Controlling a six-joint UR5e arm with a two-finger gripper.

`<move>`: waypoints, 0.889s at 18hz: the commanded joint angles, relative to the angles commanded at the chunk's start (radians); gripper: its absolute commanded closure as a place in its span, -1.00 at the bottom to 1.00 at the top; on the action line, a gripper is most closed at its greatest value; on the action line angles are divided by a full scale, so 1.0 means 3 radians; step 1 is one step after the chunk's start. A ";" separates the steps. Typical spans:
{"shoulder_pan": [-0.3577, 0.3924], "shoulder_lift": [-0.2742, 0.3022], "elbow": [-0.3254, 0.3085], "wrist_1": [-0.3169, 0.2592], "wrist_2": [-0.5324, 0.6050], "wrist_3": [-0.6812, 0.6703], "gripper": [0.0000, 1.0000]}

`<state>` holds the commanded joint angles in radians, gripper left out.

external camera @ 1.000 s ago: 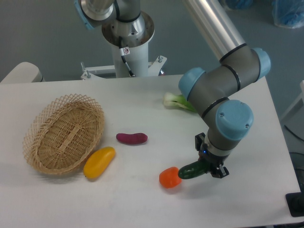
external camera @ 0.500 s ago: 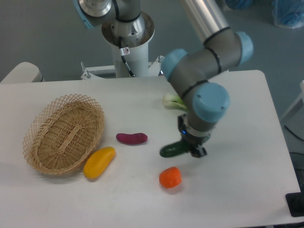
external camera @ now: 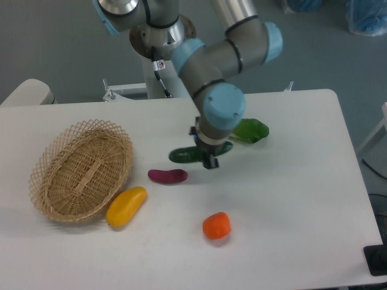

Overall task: Place the cucumber on the table
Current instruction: 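Lower the cucumber onto the table beside the purple eggplant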

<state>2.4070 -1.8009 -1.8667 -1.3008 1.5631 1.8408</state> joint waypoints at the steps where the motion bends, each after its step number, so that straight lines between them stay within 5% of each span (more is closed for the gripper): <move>1: -0.0051 -0.0005 -0.0021 0.0000 0.0031 0.0010 0.50; 7: -0.0215 -0.0020 -0.0184 0.0036 0.0214 0.0214 0.48; 13: -0.0220 -0.0056 -0.0379 0.0434 0.0266 0.0240 0.31; 16: -0.0215 -0.0056 -0.0389 0.0455 0.0266 0.0200 -0.26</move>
<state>2.3424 -1.8178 -1.9834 -1.1643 1.6429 1.9007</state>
